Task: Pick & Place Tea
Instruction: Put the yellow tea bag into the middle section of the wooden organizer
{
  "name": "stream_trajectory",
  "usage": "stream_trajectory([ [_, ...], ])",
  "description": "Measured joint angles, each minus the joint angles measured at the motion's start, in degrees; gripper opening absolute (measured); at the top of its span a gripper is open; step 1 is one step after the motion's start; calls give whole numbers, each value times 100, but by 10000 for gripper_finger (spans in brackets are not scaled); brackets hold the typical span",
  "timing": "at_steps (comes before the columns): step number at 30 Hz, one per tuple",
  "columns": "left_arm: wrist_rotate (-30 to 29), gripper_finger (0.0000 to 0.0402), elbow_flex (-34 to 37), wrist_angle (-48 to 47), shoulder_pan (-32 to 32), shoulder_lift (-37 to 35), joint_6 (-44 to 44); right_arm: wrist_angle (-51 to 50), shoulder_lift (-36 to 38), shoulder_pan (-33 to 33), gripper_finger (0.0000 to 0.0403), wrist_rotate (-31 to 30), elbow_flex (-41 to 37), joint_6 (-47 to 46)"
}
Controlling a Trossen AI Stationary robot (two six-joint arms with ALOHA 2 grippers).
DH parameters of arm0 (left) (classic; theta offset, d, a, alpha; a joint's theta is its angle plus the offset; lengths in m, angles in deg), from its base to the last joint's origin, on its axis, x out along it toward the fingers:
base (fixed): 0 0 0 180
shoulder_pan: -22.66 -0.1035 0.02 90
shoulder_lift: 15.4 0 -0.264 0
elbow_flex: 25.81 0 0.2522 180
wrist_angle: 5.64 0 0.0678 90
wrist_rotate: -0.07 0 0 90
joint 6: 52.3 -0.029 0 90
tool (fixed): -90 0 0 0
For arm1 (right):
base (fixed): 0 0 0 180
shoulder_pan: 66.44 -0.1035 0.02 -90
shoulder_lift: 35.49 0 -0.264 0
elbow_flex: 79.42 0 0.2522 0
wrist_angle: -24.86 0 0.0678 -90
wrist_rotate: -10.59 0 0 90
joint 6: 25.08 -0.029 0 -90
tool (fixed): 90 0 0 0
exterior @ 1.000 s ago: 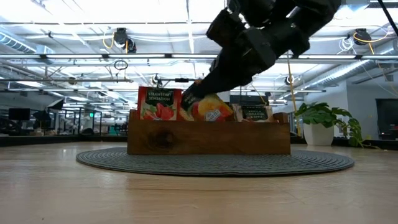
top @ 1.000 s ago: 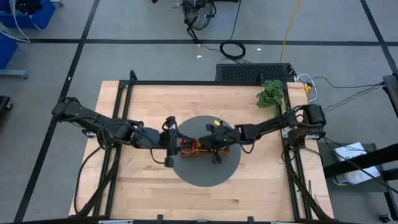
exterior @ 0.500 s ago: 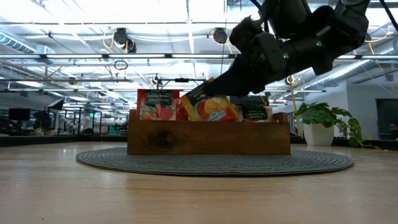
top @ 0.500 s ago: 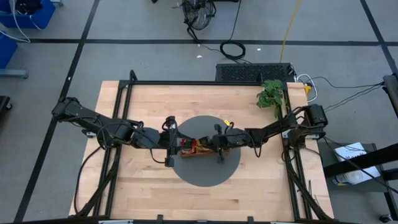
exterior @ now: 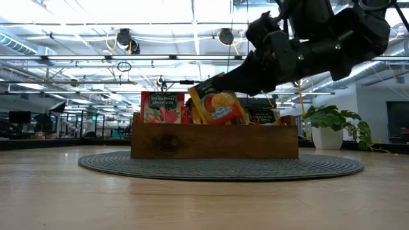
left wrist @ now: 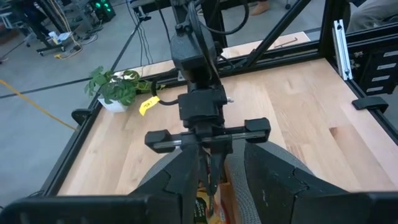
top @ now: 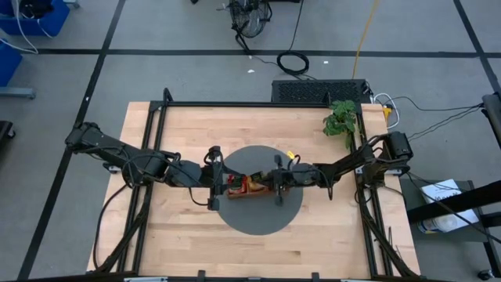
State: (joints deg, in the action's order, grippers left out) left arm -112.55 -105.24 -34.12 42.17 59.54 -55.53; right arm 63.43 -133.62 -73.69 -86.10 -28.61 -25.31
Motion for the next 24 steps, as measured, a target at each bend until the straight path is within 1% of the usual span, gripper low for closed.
stream_trajectory([
  [6,0,134,0,0,-1,-1,15,60,-2,0,0,-73,-49,-20],
  [12,-4,134,0,5,-4,0,15,109,-226,0,0,-61,-49,-105],
  [19,-50,133,-2,50,-4,0,13,598,-376,0,0,-58,-49,-116],
  [24,-50,134,-1,45,-4,0,13,653,-423,0,0,-55,-49,-210],
])
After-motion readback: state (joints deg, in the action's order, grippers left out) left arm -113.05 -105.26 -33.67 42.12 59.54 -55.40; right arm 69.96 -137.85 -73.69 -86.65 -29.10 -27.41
